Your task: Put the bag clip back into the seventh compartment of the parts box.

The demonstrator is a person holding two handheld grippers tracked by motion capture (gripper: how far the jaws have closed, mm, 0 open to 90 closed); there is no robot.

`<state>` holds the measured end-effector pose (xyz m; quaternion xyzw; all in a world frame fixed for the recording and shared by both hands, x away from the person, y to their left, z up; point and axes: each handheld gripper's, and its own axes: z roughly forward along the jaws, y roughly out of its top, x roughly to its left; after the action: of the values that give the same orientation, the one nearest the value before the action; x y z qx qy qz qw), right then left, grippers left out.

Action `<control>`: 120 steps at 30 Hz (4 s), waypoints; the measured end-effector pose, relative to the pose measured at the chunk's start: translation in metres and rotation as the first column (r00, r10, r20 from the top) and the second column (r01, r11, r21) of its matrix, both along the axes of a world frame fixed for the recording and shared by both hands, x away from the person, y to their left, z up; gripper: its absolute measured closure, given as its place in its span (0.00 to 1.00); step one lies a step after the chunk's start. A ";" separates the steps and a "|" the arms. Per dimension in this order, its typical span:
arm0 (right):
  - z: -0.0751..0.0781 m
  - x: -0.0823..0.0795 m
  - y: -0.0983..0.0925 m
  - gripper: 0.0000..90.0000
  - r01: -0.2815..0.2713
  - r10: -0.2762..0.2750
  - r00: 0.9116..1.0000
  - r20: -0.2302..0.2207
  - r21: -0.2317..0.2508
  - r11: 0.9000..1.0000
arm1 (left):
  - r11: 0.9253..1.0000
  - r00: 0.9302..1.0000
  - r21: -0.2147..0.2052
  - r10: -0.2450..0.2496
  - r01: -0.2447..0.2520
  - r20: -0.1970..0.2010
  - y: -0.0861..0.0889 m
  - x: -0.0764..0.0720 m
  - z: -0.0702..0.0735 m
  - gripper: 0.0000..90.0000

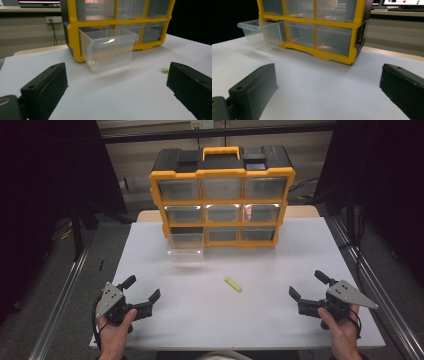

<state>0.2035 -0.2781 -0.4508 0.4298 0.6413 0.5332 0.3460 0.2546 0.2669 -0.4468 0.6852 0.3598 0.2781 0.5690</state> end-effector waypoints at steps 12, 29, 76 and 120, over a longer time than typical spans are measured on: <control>-0.002 0.001 -0.003 0.01 -0.014 0.014 1.000 -0.013 0.016 1.000 | 0.998 0.997 0.023 -0.061 0.062 -0.050 -0.013 0.004 0.001 0.05; -0.001 -0.001 -0.002 0.01 -0.014 0.014 1.000 -0.006 0.015 1.000 | 0.979 0.976 0.043 -0.194 0.199 -0.102 -0.036 0.003 0.004 0.04; -0.001 0.002 0.003 0.01 -0.047 0.047 0.999 -0.015 -0.005 0.999 | 0.795 0.822 0.220 -0.520 0.565 -0.232 -0.129 0.062 0.021 0.06; -0.001 0.000 0.002 0.01 -0.058 0.058 0.998 -0.018 -0.007 0.998 | 0.516 0.596 0.308 -0.617 0.799 -0.514 -0.221 0.129 0.005 0.12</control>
<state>0.2036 -0.2756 -0.4520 0.4144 0.6586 0.5367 0.3265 0.3840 0.0461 -0.4413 0.9323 0.0473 -0.0219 0.3579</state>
